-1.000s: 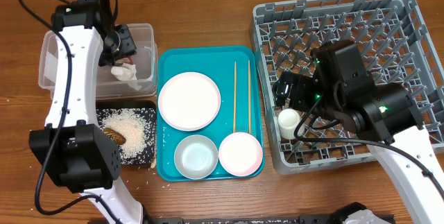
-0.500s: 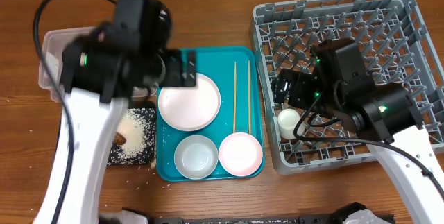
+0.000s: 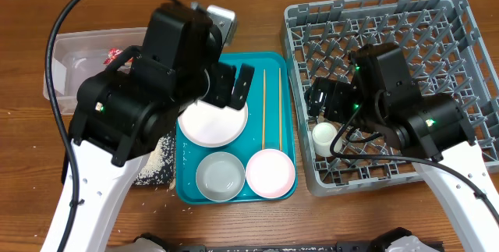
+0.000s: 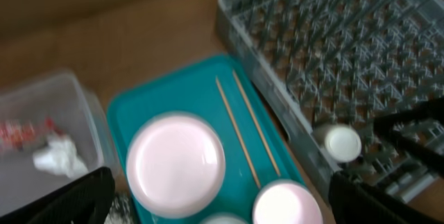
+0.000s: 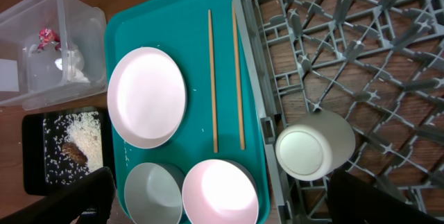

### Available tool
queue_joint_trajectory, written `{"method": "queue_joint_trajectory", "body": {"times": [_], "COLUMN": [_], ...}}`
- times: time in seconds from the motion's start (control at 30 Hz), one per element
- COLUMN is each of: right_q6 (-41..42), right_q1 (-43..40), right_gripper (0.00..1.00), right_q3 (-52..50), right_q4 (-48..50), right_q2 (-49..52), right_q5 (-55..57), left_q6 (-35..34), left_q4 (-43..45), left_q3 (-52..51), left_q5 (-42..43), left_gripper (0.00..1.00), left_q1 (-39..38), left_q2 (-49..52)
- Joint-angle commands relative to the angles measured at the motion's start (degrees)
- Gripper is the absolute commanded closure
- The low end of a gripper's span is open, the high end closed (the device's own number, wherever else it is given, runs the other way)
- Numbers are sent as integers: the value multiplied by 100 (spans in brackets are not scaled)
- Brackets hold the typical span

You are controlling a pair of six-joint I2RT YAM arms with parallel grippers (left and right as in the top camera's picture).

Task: Sort waste into correct bins and load items into the dishwasher

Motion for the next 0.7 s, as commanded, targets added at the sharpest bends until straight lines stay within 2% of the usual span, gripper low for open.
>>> {"method": "queue_joint_trajectory", "body": {"times": [0.0,0.23,0.4,0.53,0.67], "right_q6": [9,9,9,9,9], "right_q1": [-15,-15,-15,-15,-15], "right_gripper": [0,0,0,0,0], "right_q3": [-9,-9,-9,-9,-9], "right_q4": [28,28,28,26,26], "right_q2": [-9,-9,-9,-9,-9], "right_q5": [-11,-11,-11,-11,-11], "left_q6": [1287,1338,1342,1340,1340], "left_q4": [535,1150,1567,2312,3652], "left_q3": [-254,-1130,-2238,-3453,-5274], "left_q5": [-122,317,389,391,490], "left_gripper": [0,0,0,0,0], "left_q1": [120,1189,1805,2039,2179], "left_q2": [-520,-1617,-2669,-3563,-4688]}}
